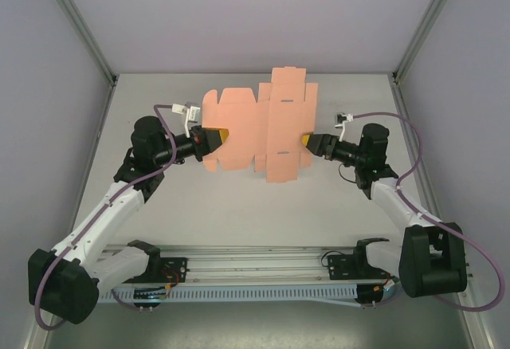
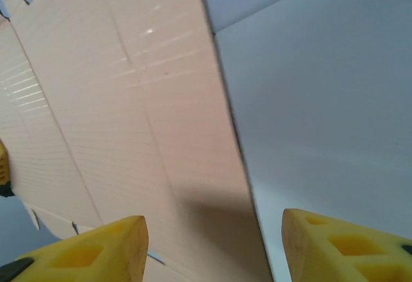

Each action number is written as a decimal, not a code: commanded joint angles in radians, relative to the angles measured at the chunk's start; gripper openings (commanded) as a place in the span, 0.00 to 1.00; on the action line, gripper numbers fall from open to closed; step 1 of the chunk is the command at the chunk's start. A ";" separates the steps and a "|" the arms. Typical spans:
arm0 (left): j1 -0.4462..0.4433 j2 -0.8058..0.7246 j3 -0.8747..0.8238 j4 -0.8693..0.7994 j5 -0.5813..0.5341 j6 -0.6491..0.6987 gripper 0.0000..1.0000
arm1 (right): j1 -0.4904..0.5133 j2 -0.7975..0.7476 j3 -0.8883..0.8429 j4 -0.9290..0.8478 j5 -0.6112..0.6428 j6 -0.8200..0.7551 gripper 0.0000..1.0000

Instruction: Assemble paper box

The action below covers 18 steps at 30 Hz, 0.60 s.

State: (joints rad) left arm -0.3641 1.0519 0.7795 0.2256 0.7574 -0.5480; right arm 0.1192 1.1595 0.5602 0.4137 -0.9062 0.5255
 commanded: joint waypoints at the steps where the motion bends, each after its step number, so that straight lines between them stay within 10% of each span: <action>1: -0.001 -0.010 -0.003 0.084 0.039 -0.023 0.00 | -0.009 -0.010 0.004 0.020 -0.030 -0.008 0.57; 18: -0.001 -0.003 -0.013 0.122 0.032 -0.054 0.00 | -0.019 -0.059 -0.017 0.101 -0.123 -0.042 0.30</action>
State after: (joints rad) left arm -0.3637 1.0515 0.7673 0.2905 0.7700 -0.5835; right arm 0.0978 1.1309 0.5571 0.4477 -0.9607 0.5034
